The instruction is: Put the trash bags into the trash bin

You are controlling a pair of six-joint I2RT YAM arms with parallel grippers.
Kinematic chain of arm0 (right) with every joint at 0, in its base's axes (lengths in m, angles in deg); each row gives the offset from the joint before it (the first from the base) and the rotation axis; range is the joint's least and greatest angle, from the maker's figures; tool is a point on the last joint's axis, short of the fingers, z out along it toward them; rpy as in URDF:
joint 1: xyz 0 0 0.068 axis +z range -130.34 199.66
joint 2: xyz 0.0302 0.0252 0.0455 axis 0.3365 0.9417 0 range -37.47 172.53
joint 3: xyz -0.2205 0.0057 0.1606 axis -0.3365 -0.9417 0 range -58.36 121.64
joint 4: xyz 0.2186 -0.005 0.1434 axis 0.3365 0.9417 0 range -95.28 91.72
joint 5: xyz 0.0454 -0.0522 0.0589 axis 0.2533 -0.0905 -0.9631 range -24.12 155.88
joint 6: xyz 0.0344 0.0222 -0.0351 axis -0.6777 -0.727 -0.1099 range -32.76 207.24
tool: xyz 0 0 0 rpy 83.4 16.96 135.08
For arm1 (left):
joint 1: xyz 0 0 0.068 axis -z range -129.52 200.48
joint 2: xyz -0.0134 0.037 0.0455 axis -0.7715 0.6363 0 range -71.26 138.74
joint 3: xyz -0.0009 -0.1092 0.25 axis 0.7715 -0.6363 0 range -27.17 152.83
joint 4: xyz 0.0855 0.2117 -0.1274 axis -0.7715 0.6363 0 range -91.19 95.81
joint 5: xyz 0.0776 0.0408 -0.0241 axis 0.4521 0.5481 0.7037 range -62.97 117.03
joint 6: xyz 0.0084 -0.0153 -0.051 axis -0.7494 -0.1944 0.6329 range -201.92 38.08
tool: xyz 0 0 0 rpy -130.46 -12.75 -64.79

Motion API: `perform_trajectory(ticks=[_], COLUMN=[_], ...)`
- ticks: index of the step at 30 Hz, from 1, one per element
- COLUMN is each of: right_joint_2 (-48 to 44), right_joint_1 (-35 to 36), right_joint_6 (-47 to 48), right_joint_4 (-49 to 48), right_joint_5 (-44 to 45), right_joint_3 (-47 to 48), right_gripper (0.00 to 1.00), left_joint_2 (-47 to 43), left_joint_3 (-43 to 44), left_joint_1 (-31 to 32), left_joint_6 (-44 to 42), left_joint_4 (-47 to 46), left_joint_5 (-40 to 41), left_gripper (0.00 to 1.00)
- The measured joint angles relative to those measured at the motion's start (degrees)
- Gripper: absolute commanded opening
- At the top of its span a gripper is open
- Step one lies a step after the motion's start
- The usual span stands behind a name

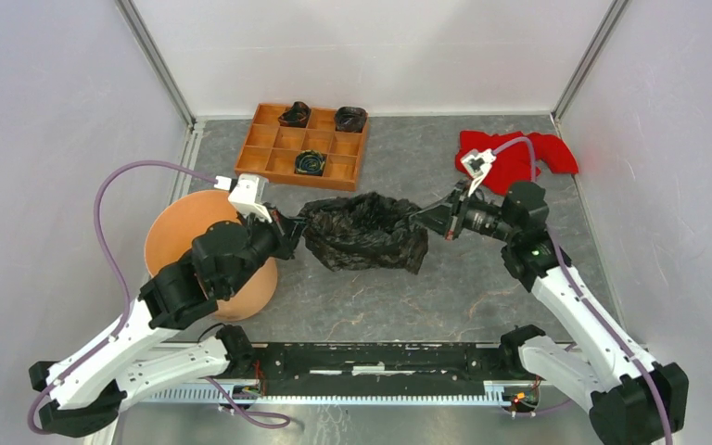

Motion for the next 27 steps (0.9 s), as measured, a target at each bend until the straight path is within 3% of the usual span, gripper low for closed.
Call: perform_trajectory(ticks=[6, 10, 13, 17, 22, 27], right_joint_2=[3.5, 0.6, -2.8, -0.6, 0.2, -4.5], right_joint_1=[8.2, 6.0, 3.1, 2.7, 2.8, 2.8], right_joint_6=[-1.1, 3.8, 6.8, 12.3, 18.5, 21.2], right_joint_4=[0.8, 6.7, 9.8, 17.1, 27.7, 30.8], right_joint_5=[-1.4, 7.1, 13.1, 20.1, 29.3, 33.7], right_joint_3=[8.1, 13.9, 11.1, 7.8, 4.8, 4.2], right_gripper=[0.07, 0.40, 0.55, 0.75, 0.82, 0.82], left_joint_2=[4.3, 4.0, 4.7, 9.3, 19.8, 38.1], left_joint_3=[5.9, 8.4, 14.7, 27.2, 37.1, 38.5], left_joint_1=[0.0, 0.0, 0.0, 0.0, 0.0, 0.8], left_joint_6=[-1.5, -2.5, -3.6, -4.4, -4.4, -2.6], left_joint_4=[2.6, 6.4, 8.8, 8.3, 6.4, 4.7], left_joint_5=[0.0, 2.9, 3.8, 2.1, -3.8, -8.6], left_gripper=[0.02, 0.02, 0.02, 0.02, 0.02, 0.02])
